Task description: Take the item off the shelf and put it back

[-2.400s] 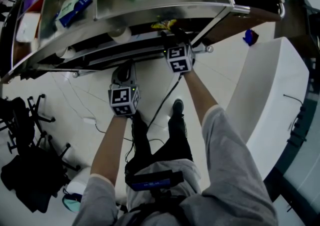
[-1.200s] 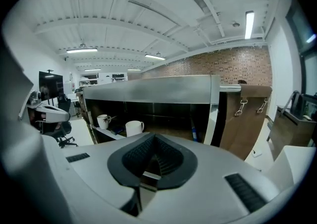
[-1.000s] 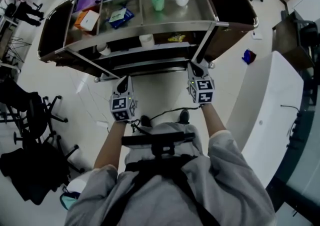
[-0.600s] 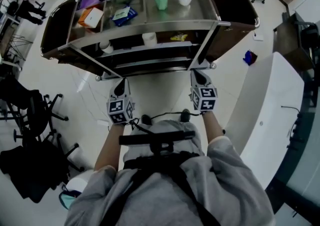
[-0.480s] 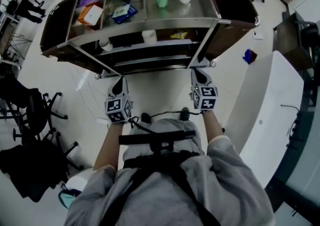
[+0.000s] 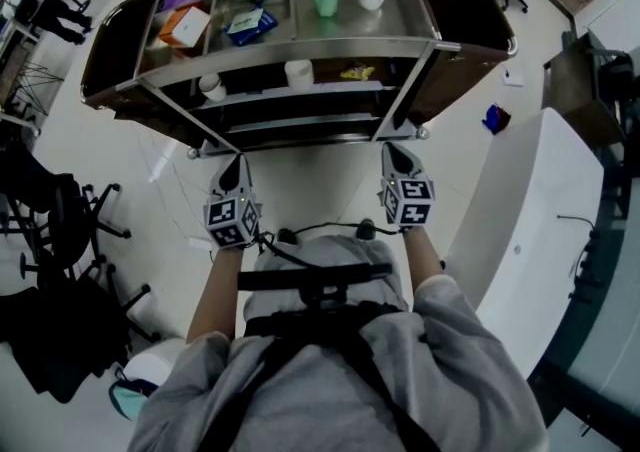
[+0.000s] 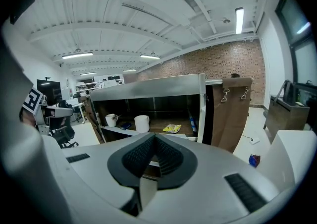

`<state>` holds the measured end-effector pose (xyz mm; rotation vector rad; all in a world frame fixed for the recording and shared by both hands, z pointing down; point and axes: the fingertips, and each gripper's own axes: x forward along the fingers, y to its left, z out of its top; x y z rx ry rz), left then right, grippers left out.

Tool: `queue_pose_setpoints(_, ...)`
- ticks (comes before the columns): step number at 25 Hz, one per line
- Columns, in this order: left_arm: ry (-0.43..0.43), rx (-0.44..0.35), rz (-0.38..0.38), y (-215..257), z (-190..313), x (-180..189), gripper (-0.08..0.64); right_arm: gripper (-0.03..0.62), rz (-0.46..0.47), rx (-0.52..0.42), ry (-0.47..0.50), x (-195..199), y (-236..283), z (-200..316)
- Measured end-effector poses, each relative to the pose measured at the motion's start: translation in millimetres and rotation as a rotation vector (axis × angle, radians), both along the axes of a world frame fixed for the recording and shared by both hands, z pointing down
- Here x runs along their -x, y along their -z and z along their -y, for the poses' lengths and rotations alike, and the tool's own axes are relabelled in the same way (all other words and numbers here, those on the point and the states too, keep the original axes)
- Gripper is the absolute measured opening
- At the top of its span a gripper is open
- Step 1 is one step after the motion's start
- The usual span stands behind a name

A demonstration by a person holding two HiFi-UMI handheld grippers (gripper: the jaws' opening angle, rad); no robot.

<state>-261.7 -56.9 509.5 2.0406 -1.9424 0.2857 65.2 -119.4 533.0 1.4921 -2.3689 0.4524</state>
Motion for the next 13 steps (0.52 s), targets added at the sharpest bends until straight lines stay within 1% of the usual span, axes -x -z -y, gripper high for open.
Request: queue_pose_setpoints(13,0.021,-0.013,-0.015,1.6,-4.8,9.1,0.006,0.008,-0.003,0.012,0.008,2.8,-4.5,-3.2)
